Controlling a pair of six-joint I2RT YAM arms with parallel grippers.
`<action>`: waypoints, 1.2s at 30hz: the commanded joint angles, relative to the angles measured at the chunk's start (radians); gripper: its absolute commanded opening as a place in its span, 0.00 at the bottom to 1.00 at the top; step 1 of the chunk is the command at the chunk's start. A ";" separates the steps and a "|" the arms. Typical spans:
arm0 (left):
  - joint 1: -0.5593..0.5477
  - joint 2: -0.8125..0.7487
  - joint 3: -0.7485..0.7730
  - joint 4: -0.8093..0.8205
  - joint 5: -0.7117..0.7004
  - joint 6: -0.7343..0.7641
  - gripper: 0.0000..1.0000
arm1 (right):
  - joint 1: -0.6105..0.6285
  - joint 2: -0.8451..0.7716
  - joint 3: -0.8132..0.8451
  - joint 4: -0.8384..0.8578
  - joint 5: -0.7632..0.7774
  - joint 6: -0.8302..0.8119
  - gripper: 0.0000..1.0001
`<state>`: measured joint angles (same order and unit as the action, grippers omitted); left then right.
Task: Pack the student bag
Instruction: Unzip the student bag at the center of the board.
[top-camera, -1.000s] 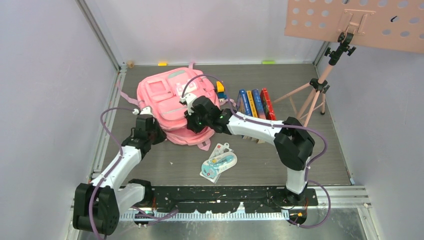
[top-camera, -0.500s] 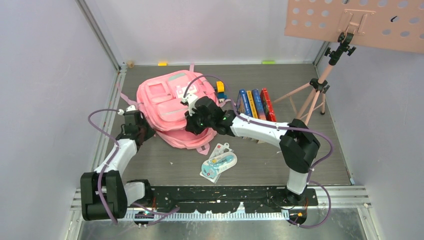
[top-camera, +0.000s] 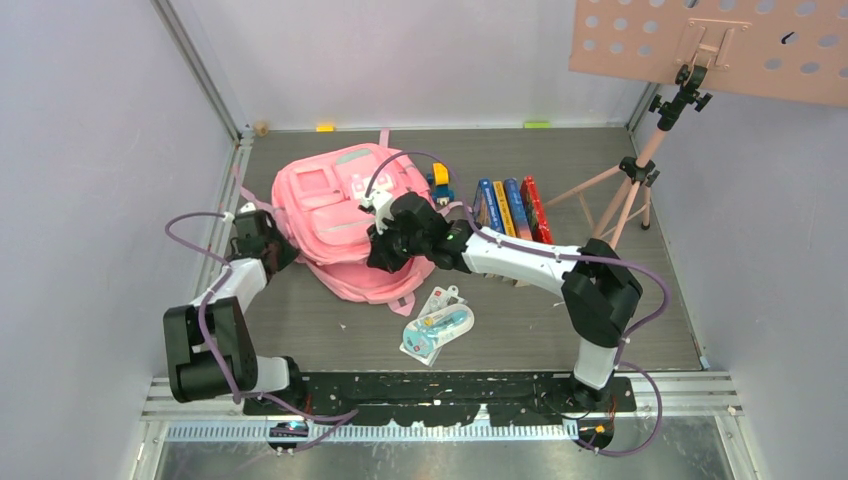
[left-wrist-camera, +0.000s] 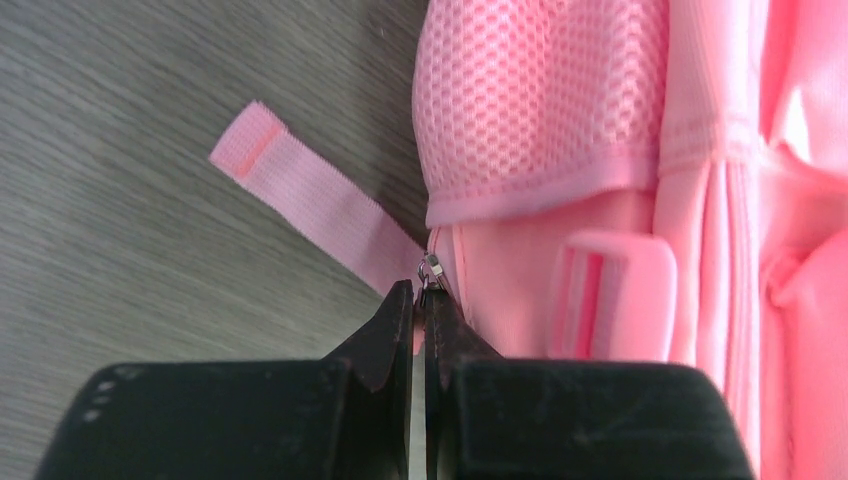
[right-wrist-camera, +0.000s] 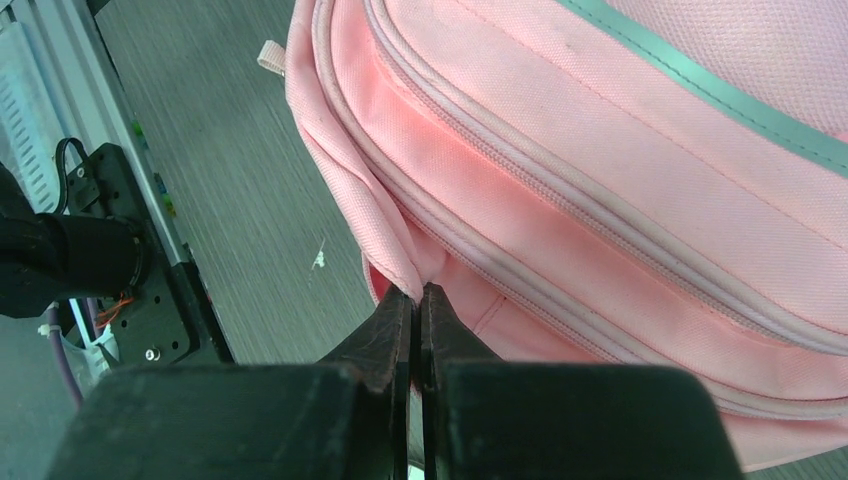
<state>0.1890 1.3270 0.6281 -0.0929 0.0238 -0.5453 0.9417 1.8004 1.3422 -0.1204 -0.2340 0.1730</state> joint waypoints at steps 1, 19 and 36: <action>0.052 0.059 0.064 0.117 -0.091 0.018 0.00 | 0.014 -0.108 0.020 0.003 -0.062 -0.002 0.00; 0.068 0.051 0.210 -0.128 -0.088 0.001 0.42 | 0.042 -0.094 0.083 -0.086 -0.029 -0.049 0.01; -0.224 -0.247 0.486 -0.600 0.061 0.258 0.92 | -0.010 -0.108 0.131 -0.132 -0.021 -0.064 0.00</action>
<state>0.0990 1.0626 1.0080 -0.5678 -0.0158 -0.4240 0.9573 1.7210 1.3849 -0.2630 -0.2024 0.1097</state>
